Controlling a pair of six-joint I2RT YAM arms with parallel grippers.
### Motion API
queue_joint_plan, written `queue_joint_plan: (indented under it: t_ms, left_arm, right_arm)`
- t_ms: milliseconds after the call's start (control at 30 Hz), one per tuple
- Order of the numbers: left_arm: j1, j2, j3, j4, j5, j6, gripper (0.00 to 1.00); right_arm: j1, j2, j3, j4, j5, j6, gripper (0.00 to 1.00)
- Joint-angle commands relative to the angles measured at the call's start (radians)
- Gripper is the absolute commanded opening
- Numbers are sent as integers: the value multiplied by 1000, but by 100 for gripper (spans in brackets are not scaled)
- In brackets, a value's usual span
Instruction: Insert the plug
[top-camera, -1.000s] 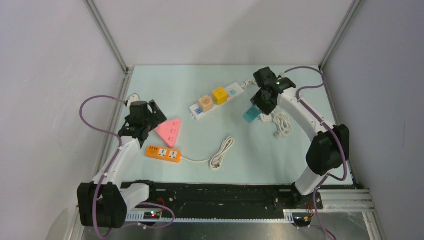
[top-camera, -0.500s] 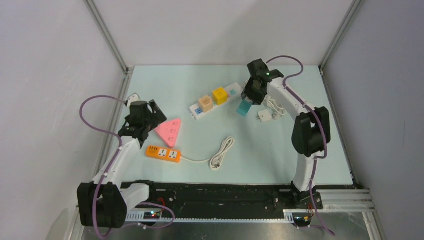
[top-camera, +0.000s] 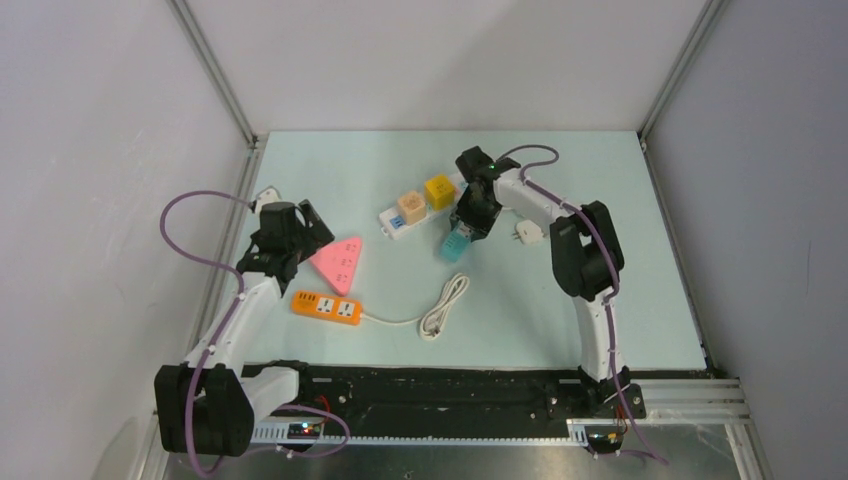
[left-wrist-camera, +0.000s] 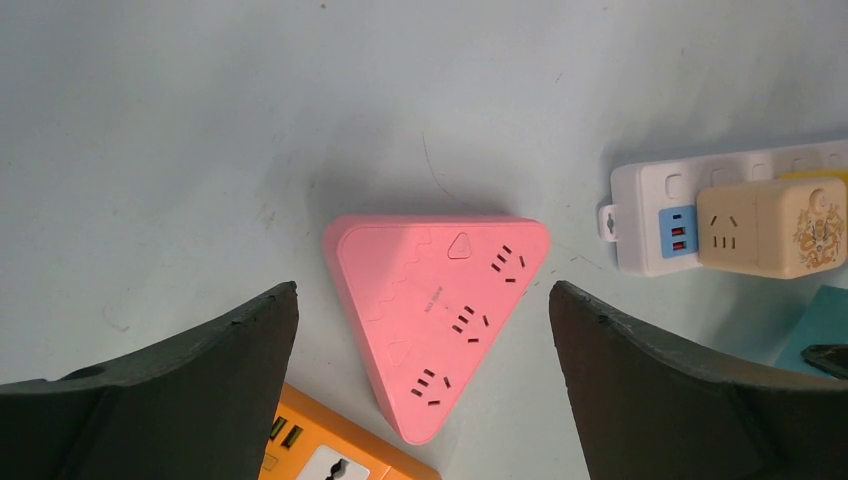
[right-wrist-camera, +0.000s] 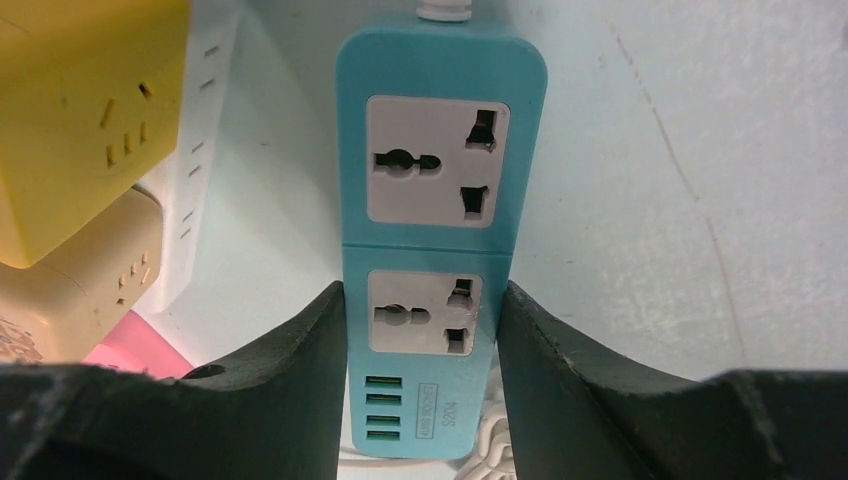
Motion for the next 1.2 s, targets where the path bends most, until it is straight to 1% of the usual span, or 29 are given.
queue_joint_plan:
  t_ms: [0, 100, 233, 400, 567, 733, 800, 833, 867, 900, 933, 967, 1000, 1067, 1167]
  left_arm:
    - [9, -13, -2, 24, 3, -3, 100]
    - [8, -10, 0, 25, 7, -3, 100]
    - [9, -11, -2, 24, 9, -6, 100]
    - [9, -8, -8, 24, 16, -8, 100]
    - [8, 2, -13, 24, 16, -17, 100]
    - [8, 14, -14, 23, 14, -31, 100]
    - [8, 17, -16, 22, 12, -34, 100]
    - [8, 18, -17, 22, 11, -35, 100]
    - [8, 19, -16, 22, 10, -37, 100]
    - [8, 20, -15, 22, 8, -36, 100]
    - [9, 22, -12, 23, 8, -35, 100]
    - [9, 23, -7, 22, 8, -34, 100]
    - [9, 26, -5, 23, 7, -31, 100]
    - [10, 33, 3, 23, 9, -28, 100]
    - [21, 42, 21, 22, 14, -20, 100]
  right_arm:
    - [13, 17, -8, -44, -22, 181, 21]
    - [15, 23, -44, -83, -13, 280, 21]
    - [15, -4, -140, -93, 71, 384, 21]
    - [10, -24, -229, -113, 148, 461, 21]
    - [13, -55, -259, -157, 212, 539, 22]
    - [5, -36, -224, -229, 235, 588, 25]
    - [-3, -21, -203, -227, 215, 570, 37]
    - [-5, -18, -185, -226, 210, 561, 51]
    - [-6, -13, -178, -187, 193, 505, 58]
    - [-7, -11, -151, -169, 184, 471, 72]
    - [-6, -7, -134, -144, 182, 410, 77]
    - [-1, -6, -101, -128, 183, 376, 87]
    - [2, -3, -82, -118, 190, 326, 93]
    - [9, -1, -37, -107, 192, 264, 98]
    - [15, -28, -4, -110, 196, 221, 99]
